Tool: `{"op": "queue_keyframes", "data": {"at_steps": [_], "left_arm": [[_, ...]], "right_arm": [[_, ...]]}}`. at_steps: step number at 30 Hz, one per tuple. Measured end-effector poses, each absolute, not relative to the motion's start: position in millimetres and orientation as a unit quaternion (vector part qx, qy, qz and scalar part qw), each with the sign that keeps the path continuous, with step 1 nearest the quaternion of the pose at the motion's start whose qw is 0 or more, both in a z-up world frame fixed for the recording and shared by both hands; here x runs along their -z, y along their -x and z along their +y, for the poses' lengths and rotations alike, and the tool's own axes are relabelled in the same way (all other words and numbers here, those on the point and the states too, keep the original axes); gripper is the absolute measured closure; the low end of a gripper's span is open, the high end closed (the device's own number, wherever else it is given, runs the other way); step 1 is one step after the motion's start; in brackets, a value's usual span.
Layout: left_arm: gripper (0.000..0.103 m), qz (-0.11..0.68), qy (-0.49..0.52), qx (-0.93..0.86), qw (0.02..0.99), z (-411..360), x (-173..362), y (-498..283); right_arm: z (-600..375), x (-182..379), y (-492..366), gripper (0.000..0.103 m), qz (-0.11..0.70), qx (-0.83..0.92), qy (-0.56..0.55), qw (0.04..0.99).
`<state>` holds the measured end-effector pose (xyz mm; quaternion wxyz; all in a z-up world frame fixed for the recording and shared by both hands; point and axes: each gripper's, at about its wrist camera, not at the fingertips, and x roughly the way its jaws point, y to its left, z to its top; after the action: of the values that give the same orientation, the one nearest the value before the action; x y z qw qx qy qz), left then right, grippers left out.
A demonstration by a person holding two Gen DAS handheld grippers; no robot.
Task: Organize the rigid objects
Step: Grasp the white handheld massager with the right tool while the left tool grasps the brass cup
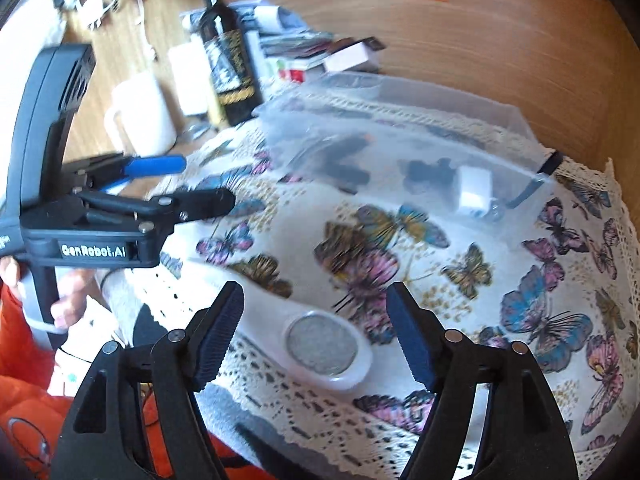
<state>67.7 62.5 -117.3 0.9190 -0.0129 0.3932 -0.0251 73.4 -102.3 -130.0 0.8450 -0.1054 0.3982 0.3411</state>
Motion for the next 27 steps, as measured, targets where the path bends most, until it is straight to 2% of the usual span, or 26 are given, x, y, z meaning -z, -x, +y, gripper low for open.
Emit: {"op": "queue_keyframes", "data": {"at_steps": [4,7,10,12,20,27], "left_arm": [[0.015,0.397,0.017,0.024,0.917,64,121,-63],[0.015,0.393,0.017,0.023,0.919,64,119,-61],[0.015,0.391,0.018,0.023,0.920,64,118,-61],[0.015,0.392,0.019,0.023,0.920,64,118,-62],[0.015,0.393,0.024,0.019,0.919,63,120,-66],[0.015,0.389,0.035,0.021,0.920,66,116,-66]], "right_arm": [[-97,138,-73,0.030,0.401,-0.352,0.105,0.839],[-98,139,-79,0.032,0.405,-0.363,0.097,0.833],[-96,144,-81,0.042,0.413,-0.366,0.107,0.827],[-94,151,-79,0.063,0.422,-0.357,0.125,0.824],[-100,147,-74,0.065,0.407,-0.352,0.125,0.834],[-110,107,-71,0.067,0.354,-0.347,0.098,0.863]]}}
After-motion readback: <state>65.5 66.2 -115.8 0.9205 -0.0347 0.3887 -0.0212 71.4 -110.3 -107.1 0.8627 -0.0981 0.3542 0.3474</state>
